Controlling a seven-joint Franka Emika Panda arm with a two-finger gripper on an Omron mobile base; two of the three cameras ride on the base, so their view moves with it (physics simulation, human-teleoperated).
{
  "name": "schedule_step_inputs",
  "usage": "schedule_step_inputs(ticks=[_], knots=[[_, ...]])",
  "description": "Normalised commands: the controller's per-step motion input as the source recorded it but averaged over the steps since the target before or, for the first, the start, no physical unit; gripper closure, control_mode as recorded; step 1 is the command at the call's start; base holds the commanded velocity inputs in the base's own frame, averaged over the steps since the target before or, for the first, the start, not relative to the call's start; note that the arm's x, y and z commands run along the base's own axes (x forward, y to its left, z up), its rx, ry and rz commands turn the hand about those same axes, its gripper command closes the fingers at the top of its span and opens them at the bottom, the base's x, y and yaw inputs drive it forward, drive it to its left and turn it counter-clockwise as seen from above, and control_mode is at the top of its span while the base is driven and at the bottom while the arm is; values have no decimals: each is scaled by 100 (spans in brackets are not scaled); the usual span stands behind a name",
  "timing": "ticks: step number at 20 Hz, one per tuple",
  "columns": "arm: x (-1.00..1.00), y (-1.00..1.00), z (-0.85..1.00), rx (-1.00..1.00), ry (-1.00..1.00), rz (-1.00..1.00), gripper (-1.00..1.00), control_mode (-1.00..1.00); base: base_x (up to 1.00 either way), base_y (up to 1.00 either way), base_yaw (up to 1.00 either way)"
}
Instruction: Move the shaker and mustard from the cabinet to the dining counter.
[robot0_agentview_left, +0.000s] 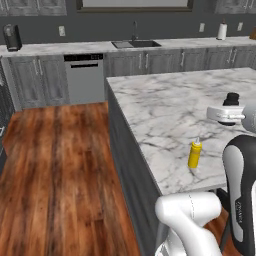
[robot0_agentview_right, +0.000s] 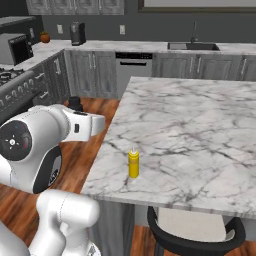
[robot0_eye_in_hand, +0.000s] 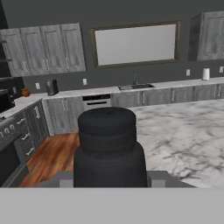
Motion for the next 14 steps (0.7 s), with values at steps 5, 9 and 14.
schedule_step_inputs(ticks=[5, 9, 14], knots=[[0, 0, 0, 0, 0, 0, 100, 100, 0, 0, 0], [0, 0, 0, 0, 0, 0, 100, 100, 0, 0, 0], [0, -5, -11, 0, 1, 0, 100, -100, 0, 0, 0]])
